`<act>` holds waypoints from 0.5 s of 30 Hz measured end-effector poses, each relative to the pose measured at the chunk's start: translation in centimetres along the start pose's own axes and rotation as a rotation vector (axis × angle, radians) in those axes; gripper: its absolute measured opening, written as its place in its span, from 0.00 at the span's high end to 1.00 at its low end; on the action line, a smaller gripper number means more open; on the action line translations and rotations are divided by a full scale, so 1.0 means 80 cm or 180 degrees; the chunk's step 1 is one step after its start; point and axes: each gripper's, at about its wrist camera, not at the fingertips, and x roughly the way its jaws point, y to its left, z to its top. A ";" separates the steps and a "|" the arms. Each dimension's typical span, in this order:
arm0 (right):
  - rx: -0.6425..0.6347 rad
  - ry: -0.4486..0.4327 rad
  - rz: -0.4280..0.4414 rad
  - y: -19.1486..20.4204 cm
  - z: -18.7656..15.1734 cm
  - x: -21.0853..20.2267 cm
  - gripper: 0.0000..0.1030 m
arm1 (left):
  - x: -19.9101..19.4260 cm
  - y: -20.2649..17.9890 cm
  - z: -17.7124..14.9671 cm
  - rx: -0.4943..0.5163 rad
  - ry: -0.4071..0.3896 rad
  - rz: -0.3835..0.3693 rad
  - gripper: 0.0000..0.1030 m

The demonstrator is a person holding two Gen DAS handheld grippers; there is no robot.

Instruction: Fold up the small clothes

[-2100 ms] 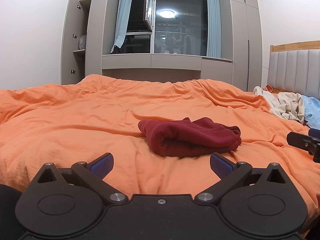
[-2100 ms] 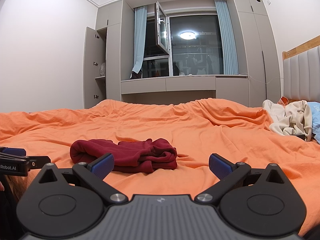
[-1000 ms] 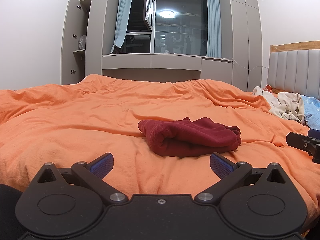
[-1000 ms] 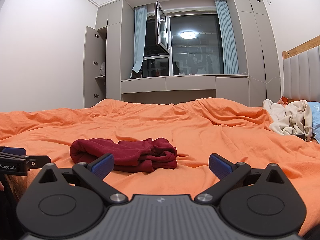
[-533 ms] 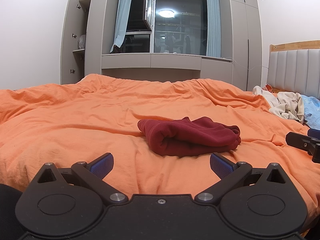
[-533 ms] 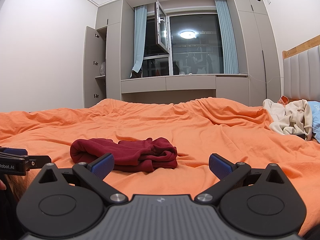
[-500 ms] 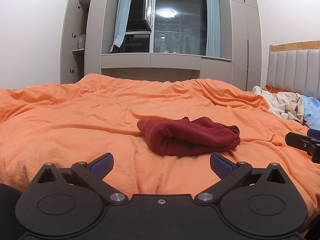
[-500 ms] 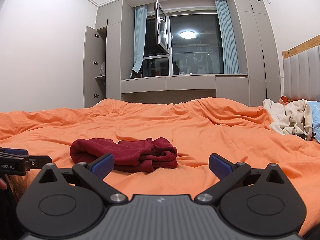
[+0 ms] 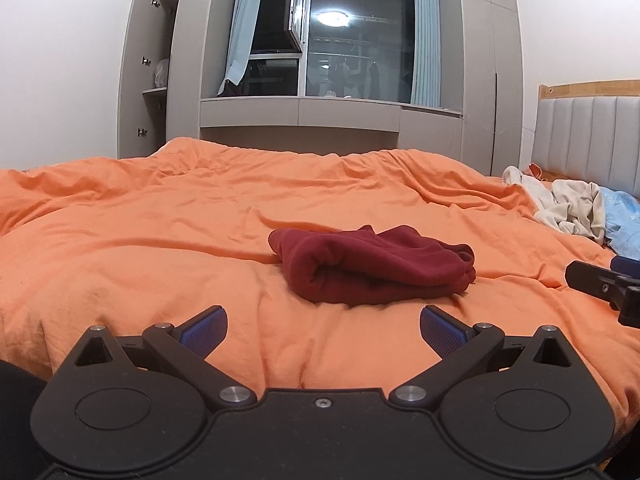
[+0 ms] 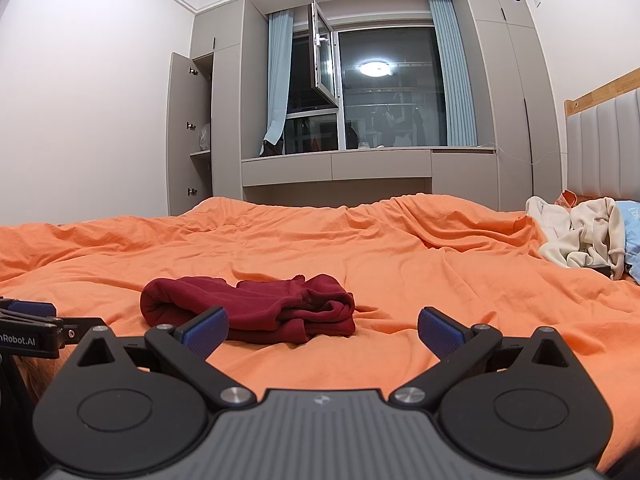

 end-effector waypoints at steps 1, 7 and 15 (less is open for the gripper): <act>0.0001 -0.0001 0.0000 0.000 0.001 0.000 0.00 | 0.000 0.000 0.001 0.0000 -0.0004 0.0000 0.01; 0.0000 0.0000 0.0001 0.000 0.001 0.000 0.00 | 0.000 0.001 0.002 -0.0012 -0.0008 0.0018 0.01; 0.0000 0.0001 0.0001 0.000 0.001 0.000 0.00 | -0.001 0.002 0.002 -0.0009 -0.0016 0.0029 0.01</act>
